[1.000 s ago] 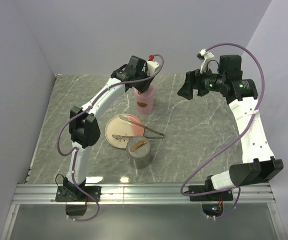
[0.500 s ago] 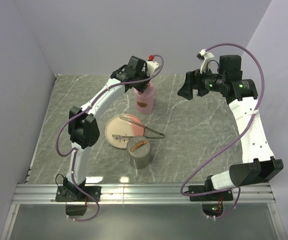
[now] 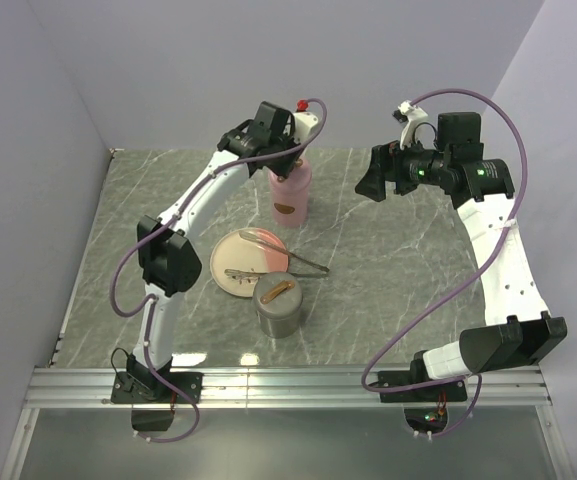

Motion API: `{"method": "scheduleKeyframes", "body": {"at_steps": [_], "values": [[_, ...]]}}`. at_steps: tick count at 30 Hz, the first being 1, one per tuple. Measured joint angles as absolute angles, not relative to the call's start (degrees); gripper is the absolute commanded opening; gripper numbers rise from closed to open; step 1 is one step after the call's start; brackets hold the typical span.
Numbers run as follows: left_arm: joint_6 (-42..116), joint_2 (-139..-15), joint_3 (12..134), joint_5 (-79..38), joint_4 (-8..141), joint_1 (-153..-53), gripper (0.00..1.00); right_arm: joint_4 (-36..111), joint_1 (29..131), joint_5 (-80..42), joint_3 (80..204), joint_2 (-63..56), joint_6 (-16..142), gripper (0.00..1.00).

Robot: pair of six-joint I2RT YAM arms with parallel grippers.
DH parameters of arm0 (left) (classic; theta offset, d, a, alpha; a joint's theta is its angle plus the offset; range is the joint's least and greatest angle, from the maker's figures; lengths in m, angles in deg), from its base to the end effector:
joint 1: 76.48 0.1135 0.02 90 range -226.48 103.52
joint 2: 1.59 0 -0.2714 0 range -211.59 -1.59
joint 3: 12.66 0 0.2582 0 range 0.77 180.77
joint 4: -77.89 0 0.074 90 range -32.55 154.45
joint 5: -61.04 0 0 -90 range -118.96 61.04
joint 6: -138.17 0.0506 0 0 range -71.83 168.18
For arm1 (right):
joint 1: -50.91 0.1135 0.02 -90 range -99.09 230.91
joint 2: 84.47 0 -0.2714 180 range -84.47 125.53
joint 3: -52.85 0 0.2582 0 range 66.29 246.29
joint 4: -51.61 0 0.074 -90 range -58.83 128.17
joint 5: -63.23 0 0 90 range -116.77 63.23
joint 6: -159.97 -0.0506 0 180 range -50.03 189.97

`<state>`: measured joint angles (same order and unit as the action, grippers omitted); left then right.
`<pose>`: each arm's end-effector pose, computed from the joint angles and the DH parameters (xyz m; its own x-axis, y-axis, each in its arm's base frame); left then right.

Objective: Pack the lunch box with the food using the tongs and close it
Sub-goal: Close the box lid on the packing box.

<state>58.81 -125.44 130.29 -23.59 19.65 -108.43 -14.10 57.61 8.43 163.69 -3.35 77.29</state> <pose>0.4316 -0.2748 0.3449 -0.4177 0.4772 -0.7732 0.6772 0.7308 0.0851 0.2902 0.0635 0.4419 -0.5077 -0.1645 -0.8457 -0.6284 0.7422 0.2329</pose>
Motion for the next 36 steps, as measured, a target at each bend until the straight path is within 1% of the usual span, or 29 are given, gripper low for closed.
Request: {"method": "scheduleKeyframes", "body": {"at_steps": [18, 27, 30, 33, 34, 36], "values": [[55.73, -130.84, 134.05, -17.78, 18.54, -104.86, 0.00, -14.08, 57.61, 9.39, 163.32, -3.35, 77.07, 1.00], [56.34, -131.34, 134.57, -18.26, 18.25, -105.26, 0.01, -14.06, 57.61, 10.15, 162.16, -3.33, 77.07, 1.00], [56.51, -131.74, 135.18, -18.19, 17.90, -105.45, 0.03, -14.13, 57.61, 10.57, 161.38, -3.31, 77.05, 0.99], [56.49, -131.76, 135.16, -17.54, 17.93, -105.32, 0.13, -13.71, 57.61, 10.96, 160.52, -3.29, 76.83, 0.99], [56.51, -131.76, 135.12, -17.23, 17.99, -105.24, 0.20, -13.49, 57.61, 11.01, 160.22, -3.29, 76.78, 0.99], [56.38, -131.67, 134.57, -16.51, 18.69, -105.08, 0.24, -12.55, 57.61, 11.16, 158.86, -3.26, 76.32, 0.98]]}}
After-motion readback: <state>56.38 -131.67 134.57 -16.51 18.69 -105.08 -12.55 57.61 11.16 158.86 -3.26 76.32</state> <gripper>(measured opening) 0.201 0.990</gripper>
